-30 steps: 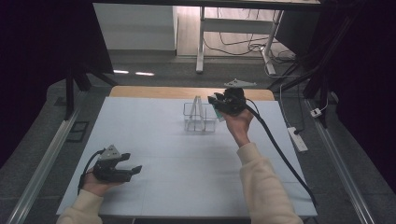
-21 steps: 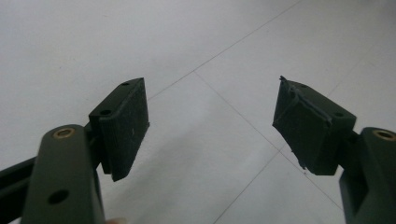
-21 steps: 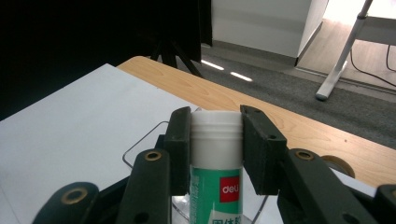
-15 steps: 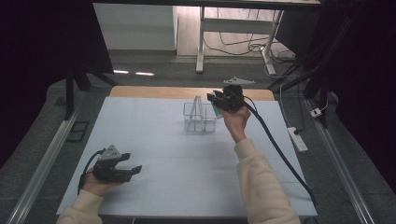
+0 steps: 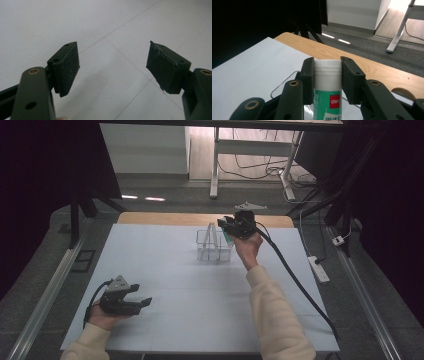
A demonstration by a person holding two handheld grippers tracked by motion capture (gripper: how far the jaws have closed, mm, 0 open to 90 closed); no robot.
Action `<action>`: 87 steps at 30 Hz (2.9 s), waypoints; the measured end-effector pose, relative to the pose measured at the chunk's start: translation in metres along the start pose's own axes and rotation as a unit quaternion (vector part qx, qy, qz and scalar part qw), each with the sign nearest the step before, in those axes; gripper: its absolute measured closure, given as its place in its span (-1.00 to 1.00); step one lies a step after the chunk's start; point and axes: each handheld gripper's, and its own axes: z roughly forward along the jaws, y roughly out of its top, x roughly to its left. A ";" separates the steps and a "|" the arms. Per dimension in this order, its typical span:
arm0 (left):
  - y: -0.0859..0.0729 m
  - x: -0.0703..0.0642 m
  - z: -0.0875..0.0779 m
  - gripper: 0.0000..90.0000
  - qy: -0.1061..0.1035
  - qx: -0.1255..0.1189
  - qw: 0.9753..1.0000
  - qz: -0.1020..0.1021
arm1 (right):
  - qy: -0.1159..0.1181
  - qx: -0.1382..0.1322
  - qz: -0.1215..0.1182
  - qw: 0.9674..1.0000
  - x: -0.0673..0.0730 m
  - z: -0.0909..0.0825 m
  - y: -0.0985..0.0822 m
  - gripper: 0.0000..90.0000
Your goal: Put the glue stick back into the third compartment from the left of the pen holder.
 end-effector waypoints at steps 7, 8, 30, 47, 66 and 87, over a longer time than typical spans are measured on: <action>0.000 0.001 0.000 -0.42 0.001 -0.001 1.000 -0.002 | 0.003 -0.004 0.009 1.000 -0.003 0.008 -0.002 0.43; 0.000 0.001 0.000 -0.42 0.001 -0.001 1.000 -0.003 | 0.002 -0.004 0.009 1.000 -0.004 0.009 -0.002 0.43; -0.001 0.001 0.000 -0.43 0.001 0.000 1.000 -0.002 | -0.005 0.021 -0.006 1.000 -0.006 0.013 -0.007 0.21; 0.000 0.001 -0.001 -0.43 0.001 0.000 1.000 -0.001 | 0.005 0.040 -0.026 0.999 -0.005 0.012 -0.009 0.19; -0.001 0.002 -0.001 -0.43 0.002 0.000 1.000 -0.002 | -0.003 0.090 -0.075 0.993 0.000 0.031 -0.022 0.42; 0.000 -0.002 0.000 -0.43 0.002 0.000 1.000 0.005 | 0.005 0.062 -0.058 0.996 -0.001 -0.007 -0.026 0.20</action>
